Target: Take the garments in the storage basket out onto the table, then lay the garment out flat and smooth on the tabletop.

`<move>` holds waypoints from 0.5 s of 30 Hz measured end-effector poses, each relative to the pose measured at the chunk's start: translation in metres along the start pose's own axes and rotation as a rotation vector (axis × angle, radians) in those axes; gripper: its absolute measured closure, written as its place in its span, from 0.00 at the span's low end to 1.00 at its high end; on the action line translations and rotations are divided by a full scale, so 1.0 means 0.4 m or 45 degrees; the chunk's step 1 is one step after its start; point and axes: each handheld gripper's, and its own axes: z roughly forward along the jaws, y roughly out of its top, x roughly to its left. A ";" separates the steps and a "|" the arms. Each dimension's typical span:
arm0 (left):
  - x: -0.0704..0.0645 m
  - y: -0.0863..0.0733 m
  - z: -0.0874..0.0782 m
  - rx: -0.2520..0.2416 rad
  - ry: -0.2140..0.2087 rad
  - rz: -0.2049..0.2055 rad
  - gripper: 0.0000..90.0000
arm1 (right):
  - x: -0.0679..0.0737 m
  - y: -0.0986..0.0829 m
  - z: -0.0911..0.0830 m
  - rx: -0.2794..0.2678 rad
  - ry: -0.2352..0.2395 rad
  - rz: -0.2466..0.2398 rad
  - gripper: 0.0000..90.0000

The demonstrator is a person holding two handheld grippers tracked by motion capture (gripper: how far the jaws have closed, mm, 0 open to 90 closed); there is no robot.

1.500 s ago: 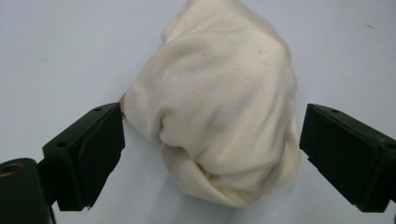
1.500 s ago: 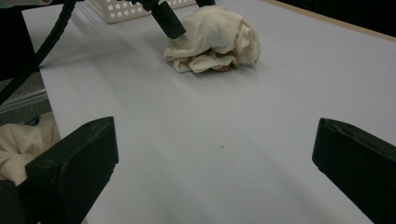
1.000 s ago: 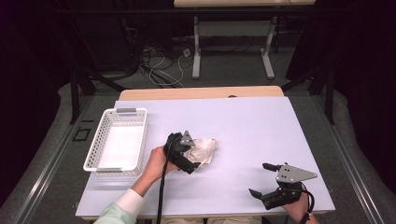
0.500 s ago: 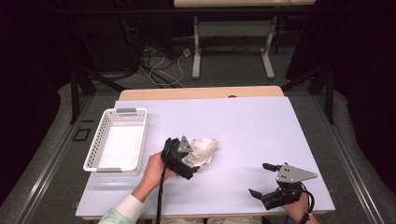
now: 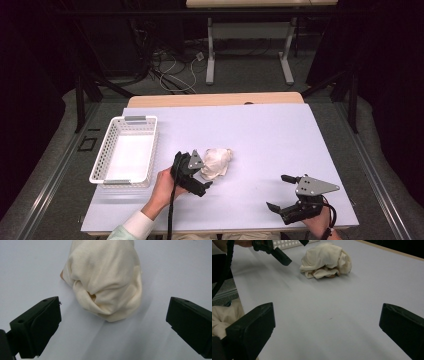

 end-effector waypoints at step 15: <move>-0.028 0.002 -0.004 -0.051 0.089 -0.016 0.08 | 0.000 0.006 0.010 -0.004 -0.002 0.019 0.00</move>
